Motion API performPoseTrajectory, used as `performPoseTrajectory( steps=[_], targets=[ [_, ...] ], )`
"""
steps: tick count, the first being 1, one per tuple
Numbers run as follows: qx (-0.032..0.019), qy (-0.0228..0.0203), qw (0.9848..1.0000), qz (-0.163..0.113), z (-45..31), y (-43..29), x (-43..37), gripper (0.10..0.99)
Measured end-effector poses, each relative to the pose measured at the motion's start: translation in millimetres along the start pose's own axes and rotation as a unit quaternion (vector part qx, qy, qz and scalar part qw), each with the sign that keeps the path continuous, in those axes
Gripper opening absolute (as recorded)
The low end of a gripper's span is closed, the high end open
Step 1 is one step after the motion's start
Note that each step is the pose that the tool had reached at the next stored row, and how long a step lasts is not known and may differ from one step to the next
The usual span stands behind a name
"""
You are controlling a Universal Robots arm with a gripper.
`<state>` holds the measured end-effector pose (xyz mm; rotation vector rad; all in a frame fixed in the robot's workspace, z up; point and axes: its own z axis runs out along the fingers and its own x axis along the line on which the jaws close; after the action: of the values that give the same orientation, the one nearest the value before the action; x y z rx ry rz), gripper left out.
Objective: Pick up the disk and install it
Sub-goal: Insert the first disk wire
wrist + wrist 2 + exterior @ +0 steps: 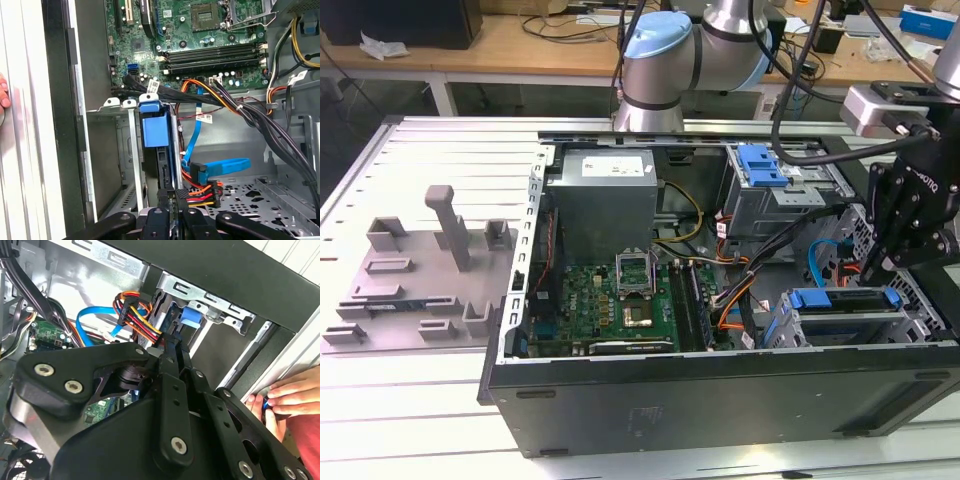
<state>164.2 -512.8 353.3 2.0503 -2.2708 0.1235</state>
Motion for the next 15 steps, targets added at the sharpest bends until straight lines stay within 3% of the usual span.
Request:
performPoseTrajectory(
  steps=[15],
  targets=[
    [0.0001,0.0001,1.0,0.0,3.2,-1.3,0.5,0.165]
  ],
)
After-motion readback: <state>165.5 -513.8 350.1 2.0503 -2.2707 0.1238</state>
